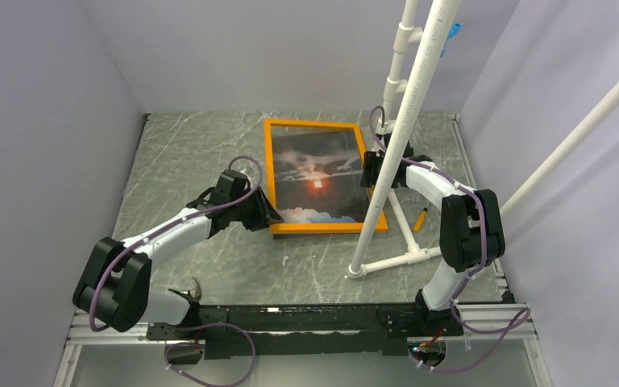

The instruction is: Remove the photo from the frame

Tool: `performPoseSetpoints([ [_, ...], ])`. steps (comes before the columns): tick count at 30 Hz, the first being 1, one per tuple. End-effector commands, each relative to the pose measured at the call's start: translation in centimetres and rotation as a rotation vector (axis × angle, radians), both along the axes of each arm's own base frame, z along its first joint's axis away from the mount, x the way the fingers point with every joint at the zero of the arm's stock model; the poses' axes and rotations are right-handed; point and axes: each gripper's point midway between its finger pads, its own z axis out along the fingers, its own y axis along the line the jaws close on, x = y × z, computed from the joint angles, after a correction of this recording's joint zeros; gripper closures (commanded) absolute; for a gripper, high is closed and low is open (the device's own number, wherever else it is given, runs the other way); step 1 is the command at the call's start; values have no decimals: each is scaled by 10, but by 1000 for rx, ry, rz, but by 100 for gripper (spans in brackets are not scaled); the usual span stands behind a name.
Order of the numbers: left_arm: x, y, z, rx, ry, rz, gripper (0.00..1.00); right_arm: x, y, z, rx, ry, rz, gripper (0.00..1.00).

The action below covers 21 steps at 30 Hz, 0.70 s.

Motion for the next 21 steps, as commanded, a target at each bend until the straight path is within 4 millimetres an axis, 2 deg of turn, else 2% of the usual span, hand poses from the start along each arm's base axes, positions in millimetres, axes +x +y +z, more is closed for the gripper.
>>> performPoseSetpoints([
  [1,12,-27,78,-221,-176,-66,100,12,-4,10,113,3,-59,38],
  [3,12,-24,84,-228,-188,-49,100,10,-8,10,162,24,-72,33],
  [7,13,-18,94,-234,-203,-17,100,5,-13,3,206,56,-90,31],
  [14,14,-13,91,-246,-170,24,100,-3,-11,-13,213,105,-93,31],
  [21,12,-3,77,-258,-136,59,100,-2,-13,-25,198,117,-86,48],
])
